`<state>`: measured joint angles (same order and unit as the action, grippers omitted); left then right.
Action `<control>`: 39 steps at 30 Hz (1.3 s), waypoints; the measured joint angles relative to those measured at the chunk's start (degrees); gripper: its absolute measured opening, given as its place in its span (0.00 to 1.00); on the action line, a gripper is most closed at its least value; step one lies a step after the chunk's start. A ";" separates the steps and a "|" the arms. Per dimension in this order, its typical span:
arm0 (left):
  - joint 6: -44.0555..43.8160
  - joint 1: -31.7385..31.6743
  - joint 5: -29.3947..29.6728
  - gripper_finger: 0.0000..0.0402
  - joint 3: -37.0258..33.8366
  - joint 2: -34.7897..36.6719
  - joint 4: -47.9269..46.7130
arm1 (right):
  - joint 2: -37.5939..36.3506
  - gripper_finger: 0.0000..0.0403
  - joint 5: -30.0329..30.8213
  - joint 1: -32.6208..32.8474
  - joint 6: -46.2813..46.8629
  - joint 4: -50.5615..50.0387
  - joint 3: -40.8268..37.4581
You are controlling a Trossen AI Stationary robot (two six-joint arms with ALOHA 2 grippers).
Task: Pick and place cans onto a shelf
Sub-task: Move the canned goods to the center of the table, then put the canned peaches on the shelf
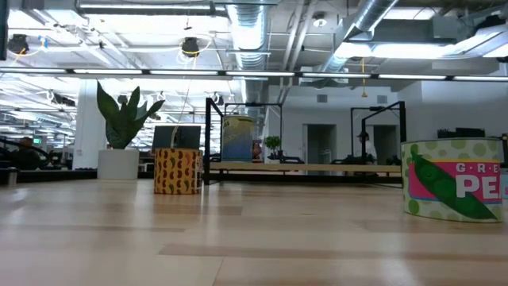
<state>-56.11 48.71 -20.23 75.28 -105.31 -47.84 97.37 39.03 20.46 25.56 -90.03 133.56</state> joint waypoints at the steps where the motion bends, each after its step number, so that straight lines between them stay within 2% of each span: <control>1: -0.15 0.44 -0.12 0.00 1.78 -1.56 -0.11 | -0.49 0.17 0.02 0.63 0.00 0.03 0.00; 3: -0.11 0.99 0.53 0.00 4.92 -4.74 -0.48 | -1.58 0.17 0.00 2.13 0.14 0.03 0.00; 7: 1.11 -0.29 5.87 0.00 7.96 -9.45 -5.71 | -2.98 0.17 0.02 4.65 2.65 0.02 0.02; 11: 8.38 -5.01 9.89 0.00 8.10 -14.24 -8.38 | -3.51 0.17 0.06 7.13 4.67 0.03 0.02; 14: 10.83 -10.67 12.24 0.00 8.27 -15.20 -8.95 | -3.59 0.17 0.33 8.96 6.24 0.01 -0.02; 16: 10.83 -14.35 15.28 0.00 8.53 -14.45 -9.08 | -3.83 0.17 0.72 9.85 7.31 0.01 0.00; 18: 11.39 -15.99 24.77 0.00 9.35 -13.23 -9.59 | -3.90 0.17 1.60 10.65 8.09 0.01 0.02; 20: 11.49 -16.63 27.72 0.00 10.79 -10.64 -11.81 | -3.92 0.17 1.65 11.60 8.93 0.00 0.00; 25: 11.06 -13.49 25.54 0.00 12.65 -5.57 -17.92 | -4.14 0.17 1.07 14.99 11.09 0.02 0.00; 29: 11.23 -12.15 26.58 0.00 12.94 -2.41 -20.98 | -3.82 0.17 -2.47 18.45 14.87 0.01 0.03; 32: 14.99 -11.22 26.90 0.00 12.77 -1.66 -23.27 | -3.04 0.17 -4.31 20.68 19.19 0.09 -0.51; 35: 21.90 -11.25 30.73 0.00 12.75 -0.22 -25.38 | -2.72 0.17 -6.46 21.26 27.61 0.15 -4.48; 39: 29.83 -12.47 34.73 0.00 9.52 2.35 -25.98 | -2.39 0.17 -14.00 22.98 42.95 0.02 -14.49</control>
<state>-26.29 36.24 14.51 84.80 -102.97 -73.83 94.98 25.02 43.45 68.51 -90.01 119.07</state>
